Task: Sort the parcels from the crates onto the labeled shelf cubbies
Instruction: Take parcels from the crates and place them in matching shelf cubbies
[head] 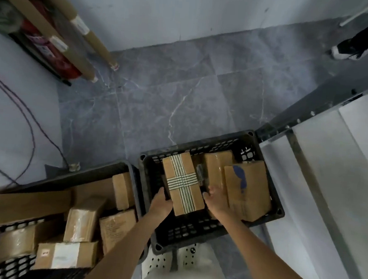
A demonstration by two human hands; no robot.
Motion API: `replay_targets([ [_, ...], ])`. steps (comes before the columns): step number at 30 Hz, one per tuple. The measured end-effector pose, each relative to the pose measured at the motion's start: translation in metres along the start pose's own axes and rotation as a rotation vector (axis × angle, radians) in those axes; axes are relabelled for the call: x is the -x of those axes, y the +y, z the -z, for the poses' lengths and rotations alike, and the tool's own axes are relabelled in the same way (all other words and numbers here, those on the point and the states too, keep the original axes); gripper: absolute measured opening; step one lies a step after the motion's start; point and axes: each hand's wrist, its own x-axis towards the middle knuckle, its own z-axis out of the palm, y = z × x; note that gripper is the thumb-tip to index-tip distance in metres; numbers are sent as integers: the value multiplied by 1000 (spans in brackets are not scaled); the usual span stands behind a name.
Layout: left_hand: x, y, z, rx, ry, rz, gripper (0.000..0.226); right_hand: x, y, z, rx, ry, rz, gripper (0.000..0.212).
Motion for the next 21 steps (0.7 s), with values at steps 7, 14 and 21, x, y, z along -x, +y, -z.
replay_targets([
  [7,-64,-20,-35,246,-88,33,61,-48,25,-45,-52,-164,-16,61],
  [14,20,15,-8,154,-20,-86,36,44,2,-4,-196,41,52,49],
  [21,189,142,54,143,29,-295,18,184,-127,120,-165,87,265,42],
])
